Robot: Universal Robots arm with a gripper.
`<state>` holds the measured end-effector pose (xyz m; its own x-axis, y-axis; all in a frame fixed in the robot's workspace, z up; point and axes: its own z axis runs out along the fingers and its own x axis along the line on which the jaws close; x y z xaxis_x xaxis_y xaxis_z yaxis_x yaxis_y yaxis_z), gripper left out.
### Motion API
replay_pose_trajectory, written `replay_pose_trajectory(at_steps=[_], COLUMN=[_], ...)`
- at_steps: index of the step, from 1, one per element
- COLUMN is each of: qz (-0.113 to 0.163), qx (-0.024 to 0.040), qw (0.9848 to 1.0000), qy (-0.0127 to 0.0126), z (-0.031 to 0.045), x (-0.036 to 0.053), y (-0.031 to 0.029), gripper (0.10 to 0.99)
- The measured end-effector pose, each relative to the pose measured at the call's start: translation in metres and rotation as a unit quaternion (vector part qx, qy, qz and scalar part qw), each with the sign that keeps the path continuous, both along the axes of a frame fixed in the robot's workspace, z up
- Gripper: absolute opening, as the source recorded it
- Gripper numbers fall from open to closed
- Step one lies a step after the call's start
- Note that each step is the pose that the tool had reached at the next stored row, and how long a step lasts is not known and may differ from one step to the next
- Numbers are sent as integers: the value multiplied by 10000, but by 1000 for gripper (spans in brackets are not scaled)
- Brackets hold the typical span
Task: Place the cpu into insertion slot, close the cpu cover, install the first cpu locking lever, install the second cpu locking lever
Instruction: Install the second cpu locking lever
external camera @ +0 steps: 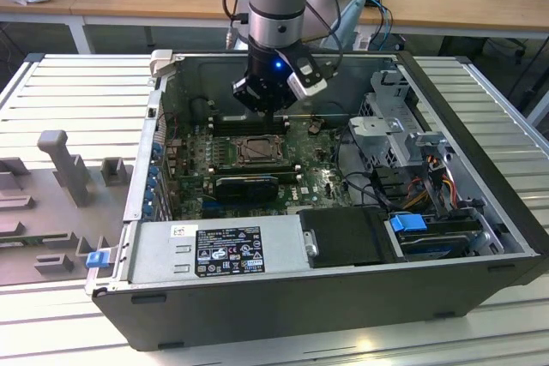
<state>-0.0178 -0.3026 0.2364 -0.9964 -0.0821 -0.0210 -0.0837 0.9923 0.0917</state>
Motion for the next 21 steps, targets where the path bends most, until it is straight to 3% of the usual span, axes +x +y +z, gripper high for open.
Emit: replay_pose_trajectory(at_steps=[4, 7, 9, 16, 21], qz=[1, 0, 1, 1, 0], qx=[0, -1, 1, 0, 0], qw=[10000, 10000, 10000, 10000, 10000], qy=[-1, 0, -1, 0, 0], z=[3, 92, 93, 94, 159], x=[0, 0, 0, 0, -1], y=[-66, -83, -96, -243, -255], gripper=[106, 106, 106, 106, 106])
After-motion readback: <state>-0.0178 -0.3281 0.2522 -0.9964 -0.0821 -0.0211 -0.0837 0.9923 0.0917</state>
